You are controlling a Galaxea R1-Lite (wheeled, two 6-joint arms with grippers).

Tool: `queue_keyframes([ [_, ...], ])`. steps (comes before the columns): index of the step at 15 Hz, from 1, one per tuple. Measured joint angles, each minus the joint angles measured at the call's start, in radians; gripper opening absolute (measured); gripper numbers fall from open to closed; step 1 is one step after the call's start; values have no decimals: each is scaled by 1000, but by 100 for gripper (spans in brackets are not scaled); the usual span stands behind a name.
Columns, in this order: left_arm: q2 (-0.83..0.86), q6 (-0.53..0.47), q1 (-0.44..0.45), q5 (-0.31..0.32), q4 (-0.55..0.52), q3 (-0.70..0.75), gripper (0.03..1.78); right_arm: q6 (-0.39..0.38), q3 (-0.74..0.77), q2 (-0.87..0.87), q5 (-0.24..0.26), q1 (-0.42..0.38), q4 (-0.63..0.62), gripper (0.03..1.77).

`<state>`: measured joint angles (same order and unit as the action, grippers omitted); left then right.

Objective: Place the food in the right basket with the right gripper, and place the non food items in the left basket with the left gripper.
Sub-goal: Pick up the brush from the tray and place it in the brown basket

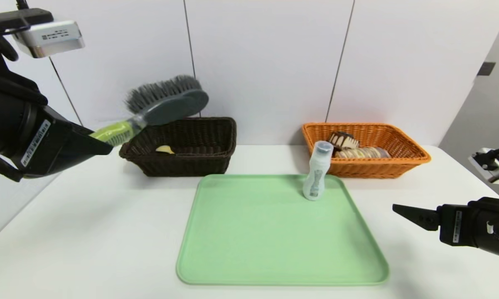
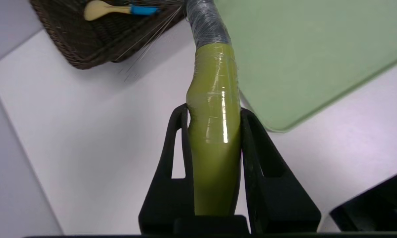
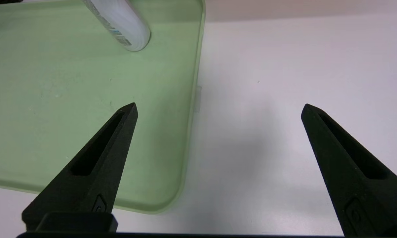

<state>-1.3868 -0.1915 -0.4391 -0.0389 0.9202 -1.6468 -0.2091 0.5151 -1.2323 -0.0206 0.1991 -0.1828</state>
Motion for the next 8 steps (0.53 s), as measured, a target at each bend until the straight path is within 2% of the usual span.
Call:
queue_keyframes([
  [4, -32, -205, 180, 0, -56, 6, 43, 1, -8, 2, 6, 0, 2, 171],
  [8, -59, -326, 291, 1, -77, 7, 43, -2, -27, 3, 27, 0, -3, 171],
])
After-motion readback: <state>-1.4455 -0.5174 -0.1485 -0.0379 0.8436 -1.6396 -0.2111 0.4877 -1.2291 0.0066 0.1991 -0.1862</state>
